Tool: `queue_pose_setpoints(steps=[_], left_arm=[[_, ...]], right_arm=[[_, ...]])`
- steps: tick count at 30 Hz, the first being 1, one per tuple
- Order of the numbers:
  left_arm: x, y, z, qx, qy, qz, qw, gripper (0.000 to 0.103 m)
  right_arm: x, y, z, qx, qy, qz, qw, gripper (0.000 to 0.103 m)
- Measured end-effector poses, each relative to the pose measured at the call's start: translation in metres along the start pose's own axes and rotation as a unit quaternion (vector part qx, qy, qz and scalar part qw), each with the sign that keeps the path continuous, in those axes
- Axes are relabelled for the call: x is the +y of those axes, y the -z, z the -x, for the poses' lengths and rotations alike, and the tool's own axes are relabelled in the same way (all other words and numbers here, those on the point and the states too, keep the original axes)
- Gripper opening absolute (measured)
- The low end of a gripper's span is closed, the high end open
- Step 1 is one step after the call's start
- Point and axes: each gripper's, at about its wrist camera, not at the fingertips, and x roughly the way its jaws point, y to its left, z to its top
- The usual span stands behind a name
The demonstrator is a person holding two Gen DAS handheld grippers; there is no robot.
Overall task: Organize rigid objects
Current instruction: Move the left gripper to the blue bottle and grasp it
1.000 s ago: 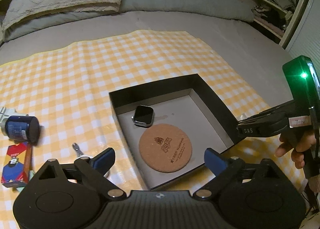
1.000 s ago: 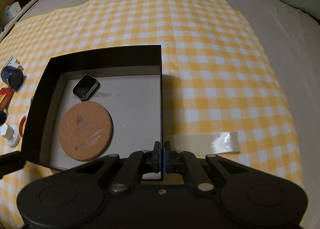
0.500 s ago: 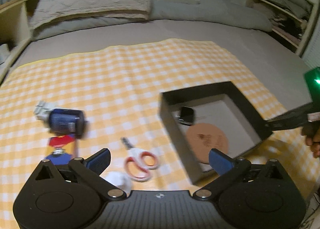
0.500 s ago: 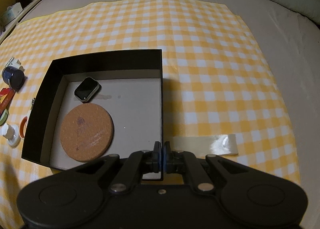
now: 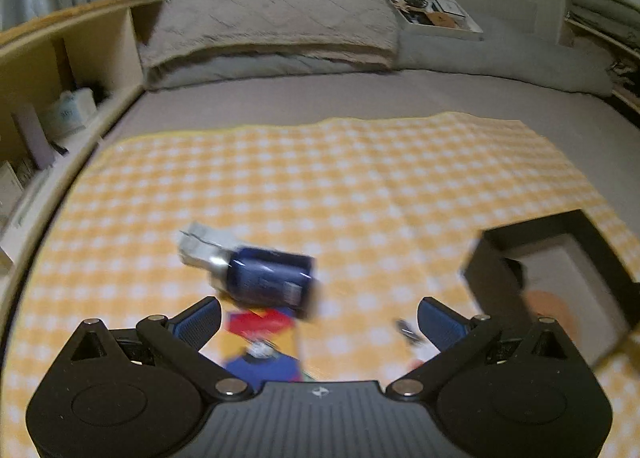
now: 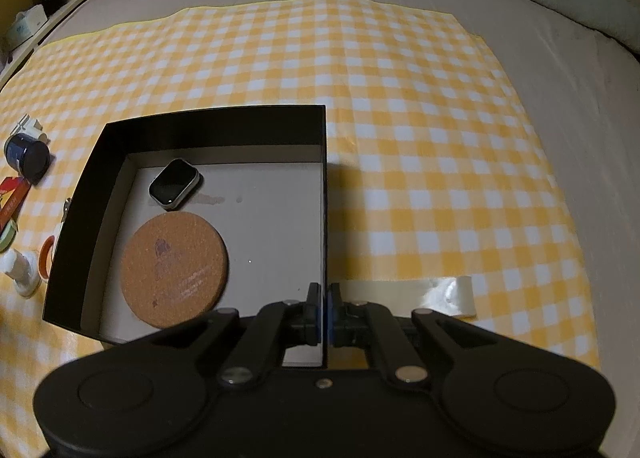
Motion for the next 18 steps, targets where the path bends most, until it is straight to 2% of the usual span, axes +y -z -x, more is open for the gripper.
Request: queue_pose_setpoints(steps=[4,10,18], left_arm=[[0.021,-0.005,-0.017,-0.015,-0.022,-0.017,0.9995,0.103],[0.037,-0.009,-0.048,-0.013,-0.049,-0.060,0.9969,0.103],[0.035,-0.017,-0.086,0.018,-0.025,-0.075,0.9967,0.103]], right_arm=[[0.001,-0.001,0.000,0.000,0.000,0.002,1.000,0.003],[0.002,-0.003,-0.003,0.001,-0.001,0.006,1.000,0.003],[0.001,0.000,-0.008,0.004,-0.009,0.005,1.000,0.005]])
